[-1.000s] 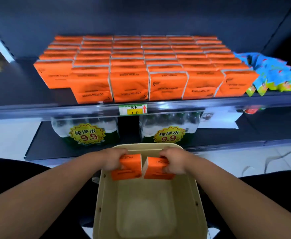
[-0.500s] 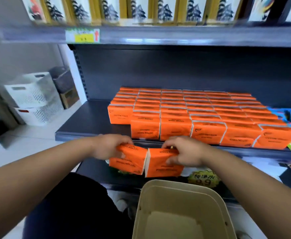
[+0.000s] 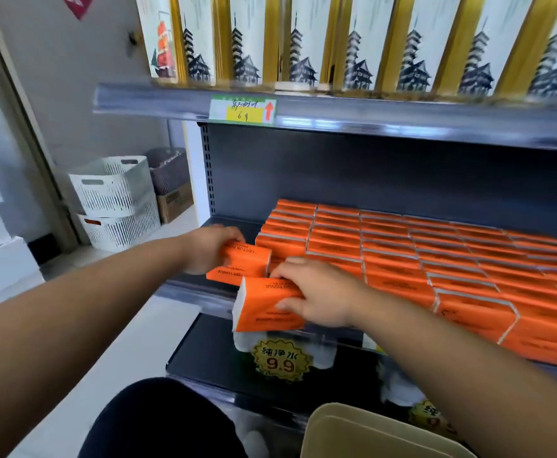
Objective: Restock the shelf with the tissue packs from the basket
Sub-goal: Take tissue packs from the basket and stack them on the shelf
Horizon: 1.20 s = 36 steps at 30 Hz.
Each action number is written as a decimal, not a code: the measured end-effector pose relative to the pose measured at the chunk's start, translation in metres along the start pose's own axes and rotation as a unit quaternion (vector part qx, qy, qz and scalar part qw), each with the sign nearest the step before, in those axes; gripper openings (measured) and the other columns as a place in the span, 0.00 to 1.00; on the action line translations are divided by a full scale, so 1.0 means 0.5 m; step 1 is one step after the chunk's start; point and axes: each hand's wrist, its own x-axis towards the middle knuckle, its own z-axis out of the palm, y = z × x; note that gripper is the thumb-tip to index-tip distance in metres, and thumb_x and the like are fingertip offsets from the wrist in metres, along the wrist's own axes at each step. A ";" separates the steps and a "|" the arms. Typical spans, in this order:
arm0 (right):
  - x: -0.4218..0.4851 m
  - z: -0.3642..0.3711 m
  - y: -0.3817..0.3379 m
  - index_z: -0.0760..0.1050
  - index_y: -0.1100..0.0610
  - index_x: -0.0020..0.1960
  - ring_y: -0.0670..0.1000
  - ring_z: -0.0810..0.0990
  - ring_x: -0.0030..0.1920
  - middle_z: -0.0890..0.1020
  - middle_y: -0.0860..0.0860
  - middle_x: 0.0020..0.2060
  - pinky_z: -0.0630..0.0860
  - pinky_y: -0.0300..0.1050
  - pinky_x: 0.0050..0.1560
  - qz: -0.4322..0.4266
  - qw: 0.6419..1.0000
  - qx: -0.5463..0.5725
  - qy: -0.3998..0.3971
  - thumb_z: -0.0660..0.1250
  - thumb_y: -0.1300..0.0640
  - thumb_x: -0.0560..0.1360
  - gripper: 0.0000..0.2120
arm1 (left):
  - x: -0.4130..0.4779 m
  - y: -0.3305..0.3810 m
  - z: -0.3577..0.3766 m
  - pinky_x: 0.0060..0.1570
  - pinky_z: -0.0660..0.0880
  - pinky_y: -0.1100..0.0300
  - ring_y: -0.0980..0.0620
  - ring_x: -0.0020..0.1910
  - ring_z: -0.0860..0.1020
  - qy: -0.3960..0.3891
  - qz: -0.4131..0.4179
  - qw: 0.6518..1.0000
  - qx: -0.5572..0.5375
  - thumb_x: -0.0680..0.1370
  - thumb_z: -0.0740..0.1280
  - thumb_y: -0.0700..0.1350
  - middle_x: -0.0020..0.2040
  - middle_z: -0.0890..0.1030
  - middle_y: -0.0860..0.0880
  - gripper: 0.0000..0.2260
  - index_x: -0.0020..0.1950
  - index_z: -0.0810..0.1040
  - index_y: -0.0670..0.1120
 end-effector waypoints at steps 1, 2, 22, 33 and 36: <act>0.012 0.007 -0.002 0.70 0.49 0.66 0.51 0.74 0.61 0.73 0.46 0.61 0.72 0.50 0.62 -0.006 1.000 -0.004 0.002 0.68 0.46 0.76 0.21 | 0.018 -0.004 0.009 0.56 0.70 0.55 0.44 0.57 0.74 0.010 0.001 1.000 -0.009 0.75 0.67 0.37 0.57 0.74 0.45 0.19 0.65 0.72 0.48; 0.024 0.015 -0.002 0.70 0.49 0.67 0.51 0.73 0.61 0.73 0.46 0.61 0.72 0.51 0.61 -0.011 1.000 -0.009 0.006 0.67 0.47 0.76 0.21 | 0.035 -0.005 0.019 0.58 0.71 0.53 0.43 0.58 0.74 0.017 0.002 1.000 -0.016 0.75 0.67 0.38 0.57 0.74 0.45 0.19 0.65 0.72 0.49; 0.099 0.070 0.056 0.69 0.46 0.66 0.49 0.72 0.63 0.74 0.43 0.59 0.61 0.53 0.65 0.060 0.996 -0.028 0.064 0.65 0.47 0.77 0.18 | 0.142 -0.002 0.153 0.39 0.75 0.56 0.46 0.46 0.79 0.047 -0.135 0.776 -0.614 0.76 0.64 0.31 0.53 0.77 0.41 0.26 0.71 0.61 0.46; 0.157 0.094 0.058 0.72 0.51 0.64 0.53 0.65 0.67 0.74 0.48 0.62 0.58 0.54 0.64 0.131 0.983 -0.092 0.091 0.65 0.47 0.78 0.17 | 0.113 -0.001 0.209 0.59 0.75 0.45 0.43 0.59 0.80 0.063 -0.091 0.738 -0.666 0.80 0.51 0.66 0.59 0.82 0.42 0.30 0.67 0.75 0.45; 0.156 0.101 0.055 0.72 0.52 0.62 0.54 0.64 0.66 0.72 0.49 0.61 0.58 0.54 0.63 0.128 0.980 -0.118 0.099 0.65 0.48 0.78 0.15 | 0.119 0.025 0.226 0.58 0.76 0.50 0.47 0.55 0.82 0.110 -0.124 0.735 -0.657 0.81 0.53 0.63 0.55 0.84 0.45 0.25 0.62 0.79 0.48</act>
